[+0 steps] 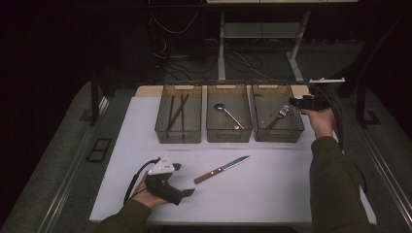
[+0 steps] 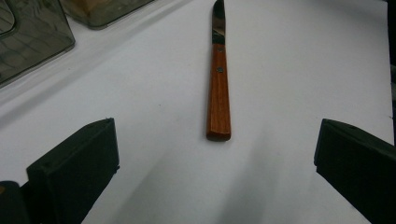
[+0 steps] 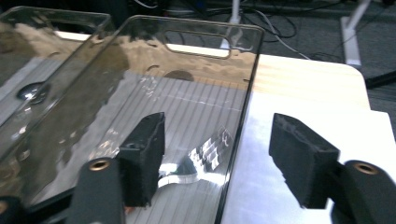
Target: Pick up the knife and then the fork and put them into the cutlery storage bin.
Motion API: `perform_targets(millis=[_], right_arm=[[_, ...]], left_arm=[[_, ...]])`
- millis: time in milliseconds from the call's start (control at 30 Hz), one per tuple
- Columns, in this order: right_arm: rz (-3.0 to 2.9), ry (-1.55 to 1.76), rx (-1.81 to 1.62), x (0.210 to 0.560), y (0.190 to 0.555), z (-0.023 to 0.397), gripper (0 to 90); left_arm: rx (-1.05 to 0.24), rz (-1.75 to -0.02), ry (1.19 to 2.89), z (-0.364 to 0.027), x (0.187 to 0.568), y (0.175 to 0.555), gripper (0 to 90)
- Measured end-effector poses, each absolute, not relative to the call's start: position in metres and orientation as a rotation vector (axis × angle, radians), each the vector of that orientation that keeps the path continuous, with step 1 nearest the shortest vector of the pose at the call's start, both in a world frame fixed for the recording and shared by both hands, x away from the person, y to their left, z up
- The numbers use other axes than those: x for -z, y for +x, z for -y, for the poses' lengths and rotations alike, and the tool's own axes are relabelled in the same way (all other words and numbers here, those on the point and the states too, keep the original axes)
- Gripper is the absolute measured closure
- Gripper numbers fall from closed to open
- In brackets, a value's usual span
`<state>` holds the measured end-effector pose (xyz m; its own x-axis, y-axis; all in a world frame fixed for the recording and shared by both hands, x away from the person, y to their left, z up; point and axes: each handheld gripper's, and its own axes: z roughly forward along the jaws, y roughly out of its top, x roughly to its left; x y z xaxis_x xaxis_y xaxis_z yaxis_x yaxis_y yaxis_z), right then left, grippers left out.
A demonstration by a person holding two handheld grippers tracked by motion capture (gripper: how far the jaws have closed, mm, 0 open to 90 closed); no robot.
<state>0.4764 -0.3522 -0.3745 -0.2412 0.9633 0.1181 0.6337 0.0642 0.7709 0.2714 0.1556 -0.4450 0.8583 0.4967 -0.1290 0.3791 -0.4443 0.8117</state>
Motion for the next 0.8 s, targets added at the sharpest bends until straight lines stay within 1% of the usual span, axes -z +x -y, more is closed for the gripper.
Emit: perform_targets(millis=[233,400,467,533,600,667,767,800], right_arm=[[-1.947,1.524,-1.118,0.366,0.453,0.354,31.6],[-1.977,1.466,-1.196,0.359,0.428,0.350,26.9],[-1.986,1.422,-1.214,0.357,0.416,0.346,26.5],[-1.991,1.391,-1.253,0.355,0.404,0.343,20.5],[-2.012,1.363,-1.276,0.354,0.393,0.340,19.0],[-2.016,1.322,-1.271,0.354,0.384,0.336,13.9],[-2.037,1.272,-1.261,0.356,0.371,0.329,11.2],[-2.045,1.255,-1.258,0.357,0.367,0.327,7.4]], left_arm=[[-0.161,-0.644,2.084,-0.155,0.445,0.271,0.0],[-0.163,-0.647,2.086,-0.155,0.445,0.271,0.0],[-0.165,-0.647,2.086,-0.155,0.445,0.271,0.0],[-0.168,-0.648,2.085,-0.155,0.445,0.270,0.0],[-0.168,-0.649,2.084,-0.155,0.445,0.271,0.0],[-0.168,-0.650,2.086,-0.155,0.445,0.271,0.0],[-0.167,-0.652,2.089,-0.155,0.445,0.271,0.0],[-0.167,-0.652,2.090,-0.155,0.445,0.271,0.0]])
